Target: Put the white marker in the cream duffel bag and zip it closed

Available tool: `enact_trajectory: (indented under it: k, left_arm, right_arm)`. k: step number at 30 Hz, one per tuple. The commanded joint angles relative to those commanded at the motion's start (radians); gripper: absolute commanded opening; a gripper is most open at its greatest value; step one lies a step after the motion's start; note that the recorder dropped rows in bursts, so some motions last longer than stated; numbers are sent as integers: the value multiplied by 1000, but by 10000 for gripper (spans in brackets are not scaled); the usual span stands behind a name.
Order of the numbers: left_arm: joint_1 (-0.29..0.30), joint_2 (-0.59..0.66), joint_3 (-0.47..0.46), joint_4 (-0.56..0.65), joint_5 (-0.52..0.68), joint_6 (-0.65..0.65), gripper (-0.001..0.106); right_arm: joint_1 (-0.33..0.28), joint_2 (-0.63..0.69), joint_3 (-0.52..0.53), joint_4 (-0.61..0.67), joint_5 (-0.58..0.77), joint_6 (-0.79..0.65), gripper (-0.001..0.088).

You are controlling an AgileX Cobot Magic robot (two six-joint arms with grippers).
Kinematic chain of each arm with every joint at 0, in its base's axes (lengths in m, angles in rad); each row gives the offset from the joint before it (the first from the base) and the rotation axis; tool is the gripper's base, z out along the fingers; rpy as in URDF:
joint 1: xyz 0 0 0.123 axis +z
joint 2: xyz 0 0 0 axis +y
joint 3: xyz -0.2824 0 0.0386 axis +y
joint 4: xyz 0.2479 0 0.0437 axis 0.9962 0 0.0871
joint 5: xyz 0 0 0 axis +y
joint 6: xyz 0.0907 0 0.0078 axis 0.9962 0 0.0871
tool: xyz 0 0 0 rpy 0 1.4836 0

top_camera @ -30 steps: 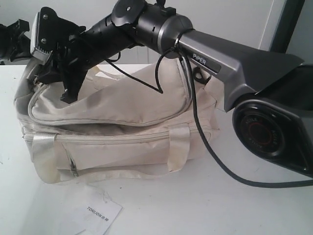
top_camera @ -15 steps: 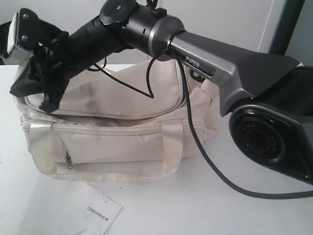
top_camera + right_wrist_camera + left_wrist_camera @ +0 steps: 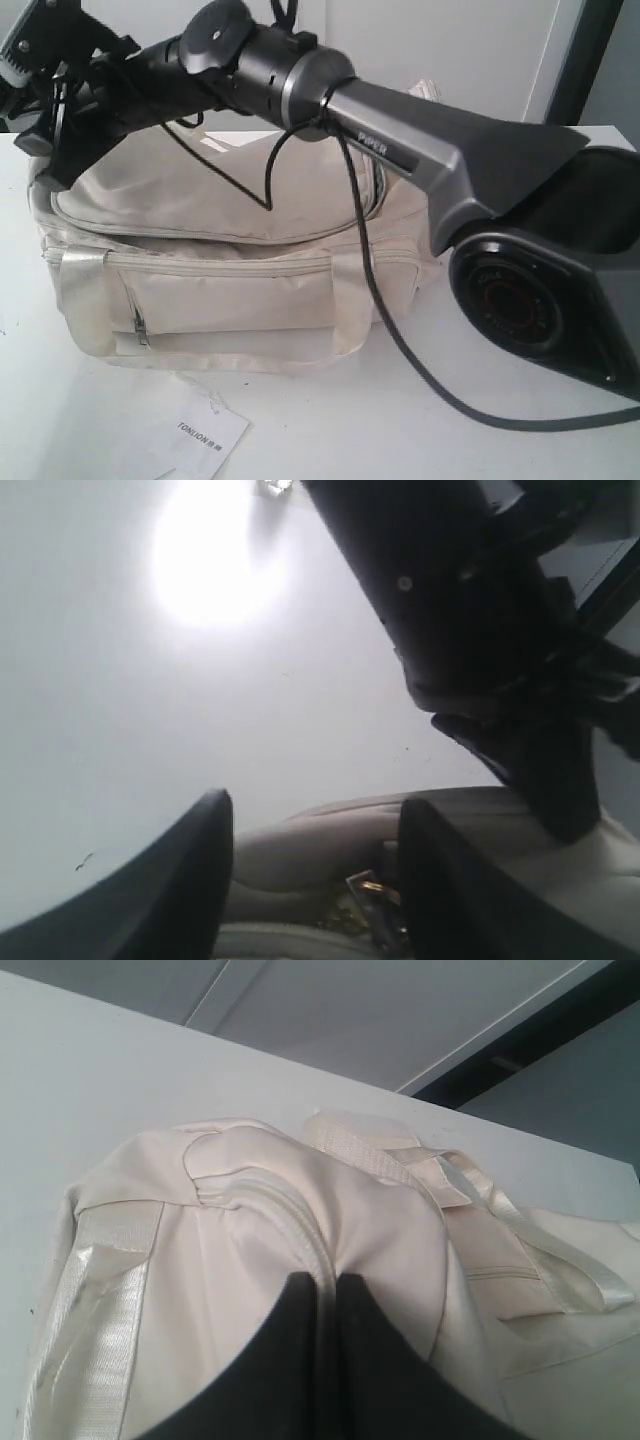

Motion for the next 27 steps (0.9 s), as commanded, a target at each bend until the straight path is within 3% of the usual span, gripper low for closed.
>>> enact_trajectory:
  k: [4,8,11,13,14,17,22,27]
  left_arm:
    - [0,0,0,4,2,0,5]
    - [0,0,0,4,2,0,5]
    - [0,0,0,4,0,0,5]
    - [0,0,0,4,0,0,5]
    - [0,0,0,4,0,0,5]
    - [0,0,0,4,0,0,5]
    - [0,0,0,4,0,0,5]
    - [0,0,0,4,-1,0,5]
  right_arm:
    - [19,20,0,-8,-57,215,410]
    - [26,13,2,-112,-55,515,390]
    - [26,7,2,-369,-53,910,390]
    - [26,6,2,-533,-47,1102,390]
    - [31,6,2,-712,-13,1262,390]
    - [33,12,2,-806,-22,1345,392]
    - [33,18,2,-722,-111,1345,393]
    - [33,54,2,-706,-151,1435,373]
